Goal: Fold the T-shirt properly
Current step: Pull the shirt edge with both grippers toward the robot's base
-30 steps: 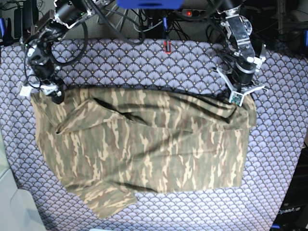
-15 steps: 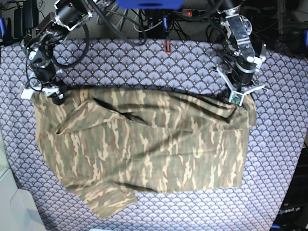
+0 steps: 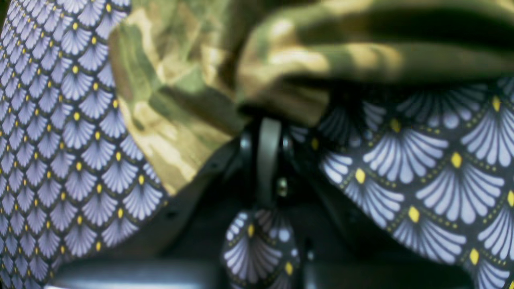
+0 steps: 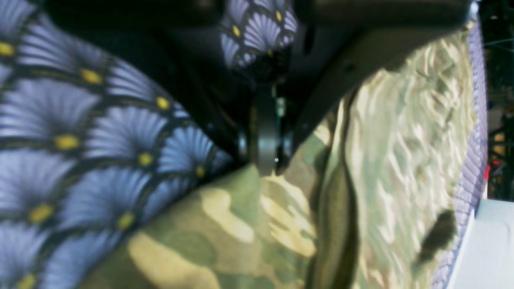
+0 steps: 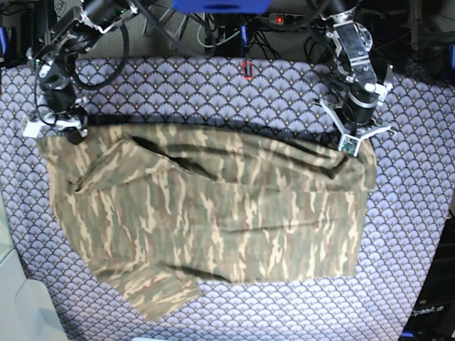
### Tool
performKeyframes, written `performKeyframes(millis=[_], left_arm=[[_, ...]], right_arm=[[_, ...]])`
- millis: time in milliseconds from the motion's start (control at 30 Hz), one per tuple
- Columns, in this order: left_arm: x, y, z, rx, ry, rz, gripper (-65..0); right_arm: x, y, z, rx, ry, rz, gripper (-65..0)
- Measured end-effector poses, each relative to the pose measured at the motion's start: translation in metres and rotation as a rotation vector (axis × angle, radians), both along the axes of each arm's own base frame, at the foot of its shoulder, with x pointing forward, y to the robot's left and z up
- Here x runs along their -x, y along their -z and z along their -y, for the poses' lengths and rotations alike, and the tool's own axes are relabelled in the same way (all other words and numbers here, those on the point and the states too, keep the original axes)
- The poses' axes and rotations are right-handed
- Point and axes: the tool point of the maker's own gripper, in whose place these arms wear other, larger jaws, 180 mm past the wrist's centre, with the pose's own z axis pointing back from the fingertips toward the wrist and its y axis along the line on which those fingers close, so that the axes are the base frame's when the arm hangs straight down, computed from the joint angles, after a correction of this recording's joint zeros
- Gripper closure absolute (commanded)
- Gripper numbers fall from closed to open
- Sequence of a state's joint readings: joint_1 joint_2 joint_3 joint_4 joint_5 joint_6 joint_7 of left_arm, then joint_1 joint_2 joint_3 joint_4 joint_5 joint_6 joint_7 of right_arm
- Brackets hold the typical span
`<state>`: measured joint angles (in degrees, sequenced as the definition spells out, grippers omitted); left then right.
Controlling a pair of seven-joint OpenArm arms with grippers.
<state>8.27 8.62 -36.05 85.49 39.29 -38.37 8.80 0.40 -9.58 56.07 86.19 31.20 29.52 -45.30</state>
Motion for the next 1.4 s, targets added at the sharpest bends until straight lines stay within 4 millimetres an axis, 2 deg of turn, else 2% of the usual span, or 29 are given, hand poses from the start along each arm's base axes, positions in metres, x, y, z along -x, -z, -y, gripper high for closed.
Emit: performKeyframes(millis=[167, 367, 467, 600, 767, 933, 1067, 1133, 1233, 1400], left_arm=[[0.001, -0.002, 0.004, 0.073, -0.028, 0.021, 0.0], [0.006, -0.002, 0.010, 0.146, -0.046, 0.038, 0.0], [0.010, -0.003, 0.002, 0.161, -0.077, 0.042, 0.0], [0.010, -0.005, -0.001, 0.176, -0.090, 0.051, 0.0], [0.029, -0.011, -0.005, 0.165, -0.104, 0.036, 0.0], [0.026, -0.025, -0.007, 0.162, -0.103, 0.083, 0.0], [0.042, -0.016, -0.015, 0.161, -0.127, 0.041, 0.0], [0.043, -0.019, -0.022, 0.182, -0.157, 0.060, 0.0], [0.045, -0.023, -0.022, 0.216, -0.176, 0.087, 0.0], [0.072, -0.010, -0.023, 0.216, -0.186, 0.028, 0.0]], right_arm=[[0.003, -0.006, 0.008, 0.035, -0.007, -0.006, 0.0], [0.021, -0.015, 0.023, 0.112, -0.008, -0.031, 0.0], [0.020, -0.022, 0.025, 0.130, -0.006, -0.017, 0.0], [0.024, -0.021, 0.028, 0.138, -0.013, -0.030, 0.0], [0.028, -0.020, 0.031, 0.145, -0.013, -0.038, 0.0], [0.037, -0.017, 0.034, 0.155, -0.017, -0.061, 0.0], [0.050, -0.011, 0.035, 0.154, -0.016, -0.090, 0.0], [0.055, -0.007, 0.034, 0.150, -0.023, -0.109, 0.0], [0.061, -0.005, 0.034, 0.151, -0.023, -0.117, 0.0], [0.071, -0.001, 0.037, 0.160, -0.030, -0.145, 0.0]])
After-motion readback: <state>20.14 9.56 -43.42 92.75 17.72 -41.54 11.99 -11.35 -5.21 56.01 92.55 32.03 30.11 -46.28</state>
